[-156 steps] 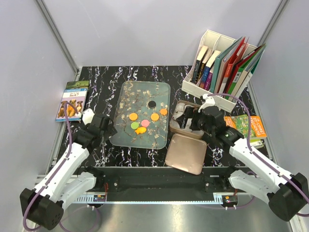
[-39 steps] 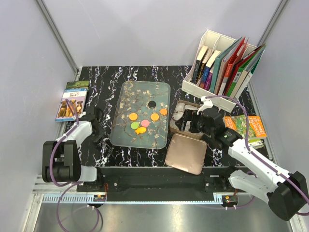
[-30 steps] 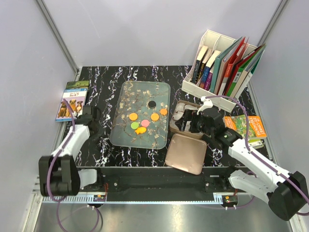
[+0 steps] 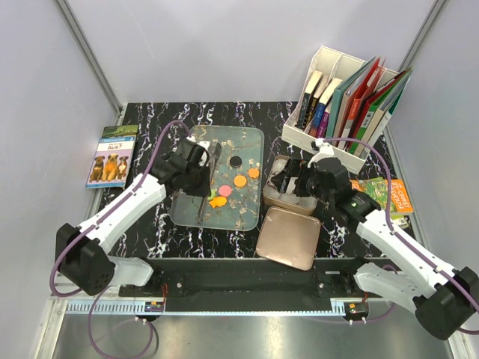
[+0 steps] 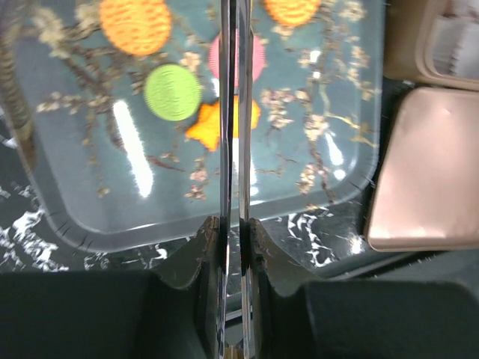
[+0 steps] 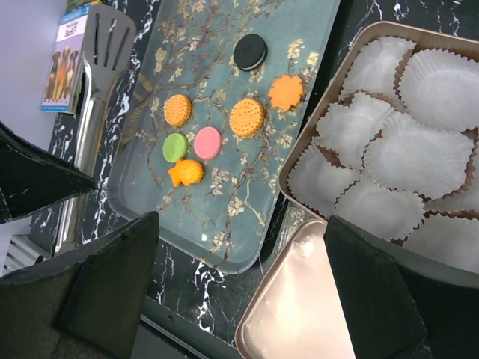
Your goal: Pack the cookies
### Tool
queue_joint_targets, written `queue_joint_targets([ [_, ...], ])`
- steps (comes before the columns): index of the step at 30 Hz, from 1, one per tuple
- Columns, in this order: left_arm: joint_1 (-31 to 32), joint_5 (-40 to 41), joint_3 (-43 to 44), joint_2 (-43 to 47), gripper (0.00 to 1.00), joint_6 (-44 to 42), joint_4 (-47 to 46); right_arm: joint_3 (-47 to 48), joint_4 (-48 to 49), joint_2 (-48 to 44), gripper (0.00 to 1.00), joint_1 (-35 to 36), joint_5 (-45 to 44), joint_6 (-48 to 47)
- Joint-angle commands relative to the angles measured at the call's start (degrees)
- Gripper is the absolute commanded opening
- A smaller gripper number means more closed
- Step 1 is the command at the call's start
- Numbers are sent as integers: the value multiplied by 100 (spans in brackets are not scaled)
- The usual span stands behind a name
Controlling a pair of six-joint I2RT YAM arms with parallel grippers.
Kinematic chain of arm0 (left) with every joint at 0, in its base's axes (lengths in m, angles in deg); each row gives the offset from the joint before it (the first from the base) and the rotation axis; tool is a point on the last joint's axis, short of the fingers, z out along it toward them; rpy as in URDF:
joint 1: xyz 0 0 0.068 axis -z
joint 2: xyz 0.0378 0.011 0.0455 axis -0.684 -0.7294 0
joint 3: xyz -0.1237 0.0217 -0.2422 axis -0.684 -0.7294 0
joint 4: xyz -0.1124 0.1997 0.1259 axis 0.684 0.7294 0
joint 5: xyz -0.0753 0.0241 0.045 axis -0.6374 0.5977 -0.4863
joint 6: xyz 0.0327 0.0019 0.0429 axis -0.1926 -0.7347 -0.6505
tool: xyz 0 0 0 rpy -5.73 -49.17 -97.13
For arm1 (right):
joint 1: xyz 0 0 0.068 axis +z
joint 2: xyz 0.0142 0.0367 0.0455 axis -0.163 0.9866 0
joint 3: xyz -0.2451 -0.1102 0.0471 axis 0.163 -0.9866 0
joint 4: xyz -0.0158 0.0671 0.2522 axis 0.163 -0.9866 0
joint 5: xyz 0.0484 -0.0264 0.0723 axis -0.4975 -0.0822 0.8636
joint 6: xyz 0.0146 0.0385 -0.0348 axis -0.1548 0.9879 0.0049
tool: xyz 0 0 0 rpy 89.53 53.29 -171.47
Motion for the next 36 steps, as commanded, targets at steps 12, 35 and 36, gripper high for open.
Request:
queue_joint_targets([
  [12, 276, -1121, 98, 138, 0, -289, -551, -115, 347, -119, 100, 23, 190, 44],
  [35, 910, 31, 767, -548, 30, -554, 206, -238, 250, -198, 100, 23, 102, -8],
  [36, 910, 23, 758, -548, 32, -562, 206, -256, 242, -215, 100, 14, 93, 0],
])
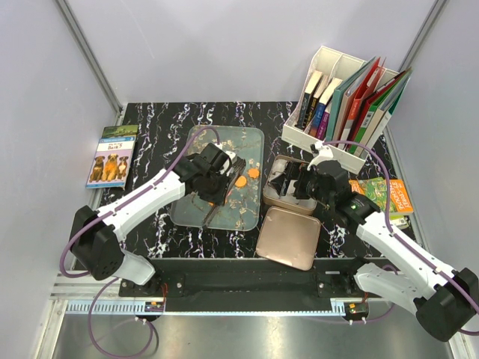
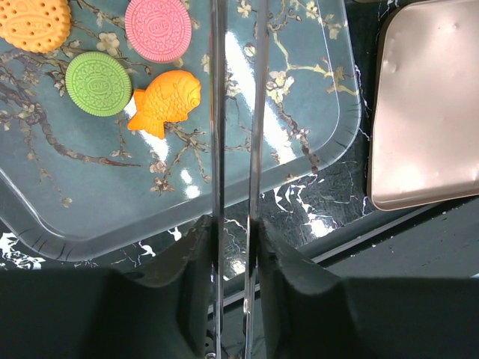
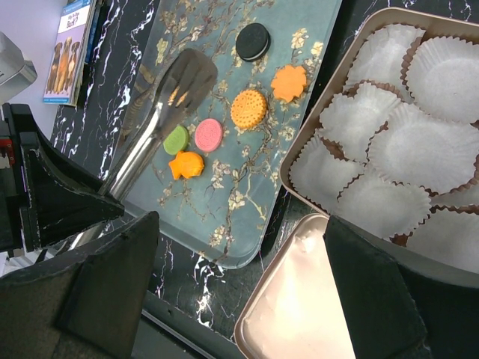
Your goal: Pack the cookies
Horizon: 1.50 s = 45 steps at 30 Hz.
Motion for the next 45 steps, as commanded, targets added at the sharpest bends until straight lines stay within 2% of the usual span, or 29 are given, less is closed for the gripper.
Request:
queue_joint_targets([
  [1, -10, 77, 288, 197, 33, -88, -117, -29, 104, -117, 100, 23, -53, -19],
  [18, 60, 358, 262, 74, 39, -88, -240, -134, 95, -152, 100, 23, -212, -28],
  [32, 86, 868, 341, 531, 39, 17, -407, -161, 86, -170, 100, 14, -220, -2],
  [45, 86, 1246, 147, 645, 46, 228, -645, -231, 60, -231, 100, 23, -273, -2],
])
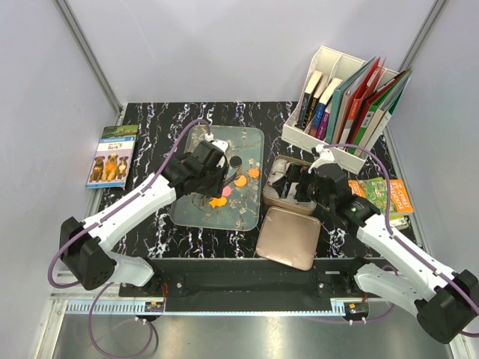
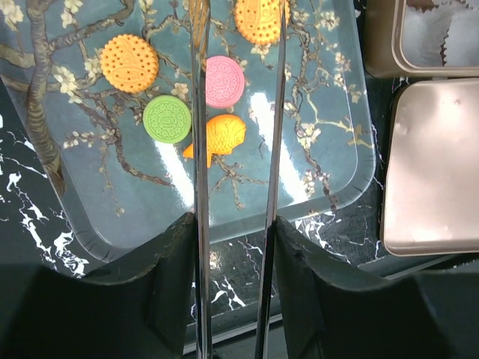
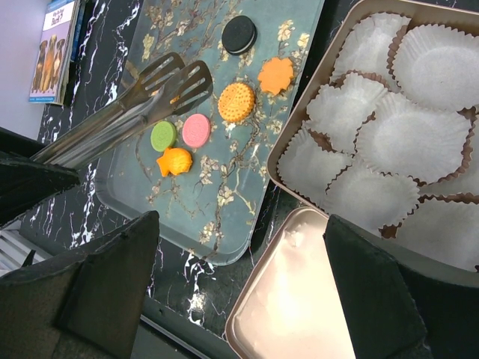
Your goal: Pack the cookies
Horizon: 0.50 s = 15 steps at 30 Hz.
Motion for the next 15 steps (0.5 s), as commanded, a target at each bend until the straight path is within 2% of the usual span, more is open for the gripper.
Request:
queue_joint_targets([
  [1, 16, 182, 90, 108, 46, 62, -400, -45, 64, -124, 100, 14, -142, -2],
  [15, 139, 58, -50, -428, 53, 9, -584, -71, 47, -133, 100, 14, -203, -37],
])
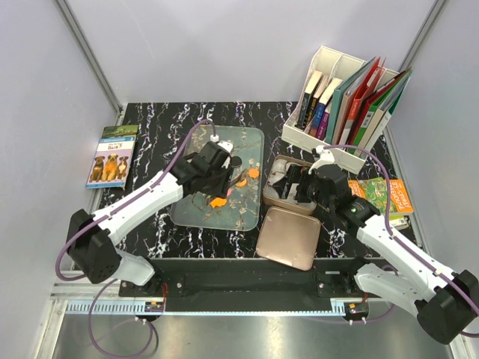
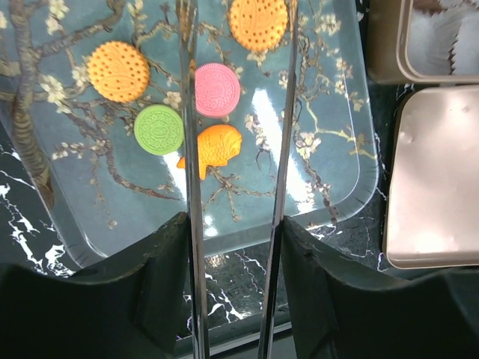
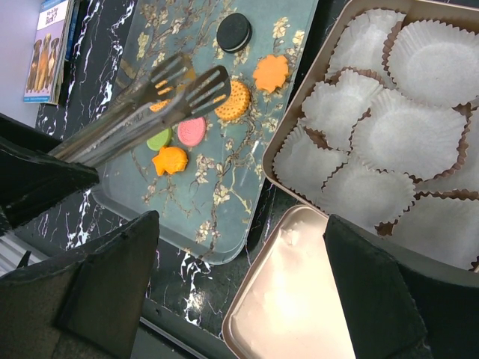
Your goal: Pack the cookies
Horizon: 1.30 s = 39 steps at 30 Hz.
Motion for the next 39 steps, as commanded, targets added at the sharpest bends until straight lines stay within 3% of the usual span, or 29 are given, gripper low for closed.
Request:
queue_joint_targets([
  [1, 115, 52, -28, -110, 53, 14, -333, -8, 47, -109, 100, 23, -160, -43],
  [17, 274, 281, -142, -479, 51, 14, -430, -43, 38, -100, 100, 23, -195, -61],
  [25, 300, 412, -134, -435, 29, 23, -360, -43, 38, -109, 100, 14, -195, -61],
  [39, 519, 685, 1236, 84, 26, -153, 335, 255, -111, -267, 100, 23, -230, -96],
])
